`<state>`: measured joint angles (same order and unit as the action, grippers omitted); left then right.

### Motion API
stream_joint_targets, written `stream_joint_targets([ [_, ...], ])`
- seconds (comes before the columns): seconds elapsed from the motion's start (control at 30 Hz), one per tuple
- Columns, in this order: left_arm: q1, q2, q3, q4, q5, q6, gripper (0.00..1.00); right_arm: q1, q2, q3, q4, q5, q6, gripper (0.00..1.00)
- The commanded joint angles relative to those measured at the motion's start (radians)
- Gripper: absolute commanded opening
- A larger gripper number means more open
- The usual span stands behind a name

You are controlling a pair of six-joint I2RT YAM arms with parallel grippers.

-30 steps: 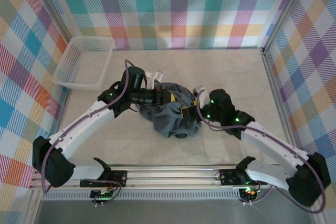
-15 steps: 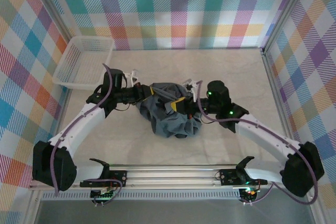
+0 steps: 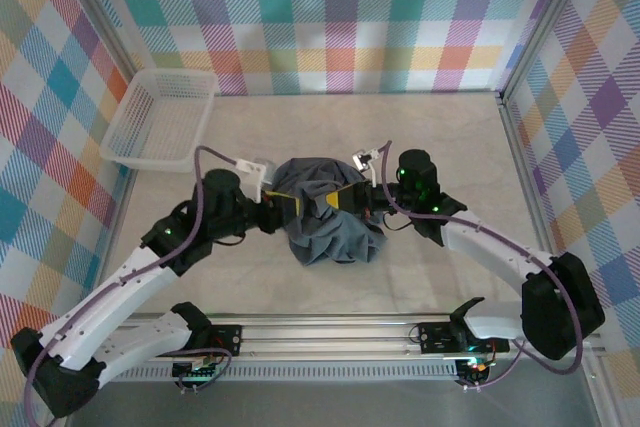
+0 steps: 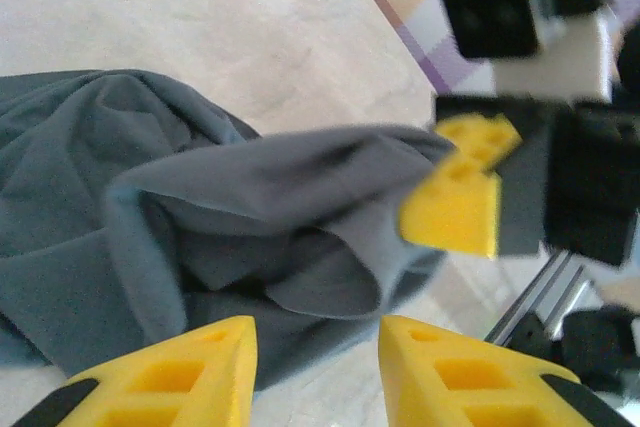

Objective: Fold the inside-out t-shirt

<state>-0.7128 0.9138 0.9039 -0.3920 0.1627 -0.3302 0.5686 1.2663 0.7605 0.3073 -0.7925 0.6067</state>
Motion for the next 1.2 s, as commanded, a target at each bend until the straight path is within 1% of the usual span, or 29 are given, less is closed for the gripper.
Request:
stream_joint_targets([
  [0.0,-0.072,0.053,-0.048,0.029,-0.19,0.123,0.34,-0.003,0.004,0.047,0.033,-0.077,-0.005,0.0],
  [0.07,-0.073,0.127,-0.066,0.102,-0.165,0.15,0.33,-0.003,-0.002,0.051,0.015,-0.076,-0.015,0.0],
  [0.13,-0.073,0.215,-0.063,0.153,-0.212,0.177,0.33,-0.003,-0.009,0.052,0.007,-0.073,-0.017,0.0],
  [0.17,-0.073,0.265,-0.054,0.169,-0.226,0.196,0.36,-0.003,-0.014,0.053,0.003,-0.073,-0.016,0.0],
  [0.2,-0.072,0.301,-0.044,0.183,-0.229,0.209,0.39,-0.002,-0.016,0.053,0.0,-0.071,-0.016,0.0],
  [0.27,-0.072,0.37,-0.029,0.243,-0.202,0.234,0.52,-0.003,-0.02,0.051,-0.005,-0.071,-0.013,0.0],
  [0.33,-0.071,0.433,-0.015,0.292,-0.212,0.241,0.65,-0.002,-0.019,0.051,-0.007,-0.074,-0.008,0.0],
  [0.37,-0.072,0.47,-0.001,0.3,-0.263,0.241,0.69,-0.003,-0.018,0.052,-0.005,-0.079,-0.002,0.0],
  [0.43,-0.069,0.535,0.021,0.312,-0.377,0.229,0.7,-0.003,-0.016,0.045,0.012,-0.091,0.017,0.0],
  [0.47,-0.063,0.564,0.028,0.323,-0.412,0.225,0.68,-0.003,-0.018,0.043,0.02,-0.093,0.026,0.0],
  [0.5,-0.055,0.583,0.034,0.334,-0.426,0.217,0.63,-0.004,-0.019,0.042,0.018,-0.087,0.03,0.0],
  [0.53,-0.043,0.598,0.041,0.338,-0.421,0.201,0.53,-0.008,-0.023,0.042,0.012,-0.074,0.034,0.0],
  [0.6,-0.015,0.597,0.047,0.333,-0.379,0.166,0.26,-0.035,-0.031,0.037,-0.008,-0.041,0.048,0.0],
  [0.63,-0.004,0.581,0.046,0.323,-0.349,0.149,0.1,-0.061,-0.036,0.029,-0.024,-0.024,0.057,0.0],
  [0.67,0.006,0.555,0.05,0.298,-0.323,0.126,0.0,-0.092,-0.041,0.018,-0.055,0.012,0.063,0.0],
  [0.7,0.015,0.527,0.054,0.269,-0.294,0.099,0.0,-0.123,-0.045,0.004,-0.09,0.043,0.064,0.0],
  [0.73,0.034,0.488,0.059,0.233,-0.225,0.064,0.0,-0.155,-0.045,-0.017,-0.12,0.077,0.057,0.01],
  [0.8,0.09,0.416,0.054,0.207,-0.011,-0.033,0.0,-0.203,-0.029,-0.065,-0.173,0.125,0.009,0.07],
  [0.83,0.117,0.376,0.034,0.234,0.111,-0.1,0.0,-0.218,-0.008,-0.088,-0.187,0.138,-0.021,0.09],
  [0.87,0.134,0.336,0.004,0.286,0.207,-0.153,0.0,-0.223,0.018,-0.113,-0.193,0.146,-0.051,0.11],
  [0.9,0.141,0.302,-0.027,0.333,0.264,-0.206,0.0,-0.224,0.044,-0.13,-0.203,0.155,-0.066,0.15],
  [0.97,0.142,0.269,-0.057,0.373,0.323,-0.262,0.0,-0.223,0.09,-0.144,-0.208,0.142,-0.058,0.21],
  [1.03,0.142,0.272,-0.07,0.364,0.352,-0.272,0.0,-0.223,0.095,-0.155,-0.217,0.136,-0.037,0.4],
  [1.07,0.142,0.275,-0.081,0.365,0.356,-0.275,0.0,-0.222,0.076,-0.157,-0.242,0.167,-0.032,0.45],
  [1.13,0.142,0.284,-0.098,0.375,0.348,-0.283,0.0,-0.209,0.016,-0.16,-0.3,0.248,-0.055,0.49],
  [1.17,0.142,0.291,-0.102,0.385,0.353,-0.29,0.0,-0.185,-0.032,-0.163,-0.329,0.319,-0.09,0.5],
])
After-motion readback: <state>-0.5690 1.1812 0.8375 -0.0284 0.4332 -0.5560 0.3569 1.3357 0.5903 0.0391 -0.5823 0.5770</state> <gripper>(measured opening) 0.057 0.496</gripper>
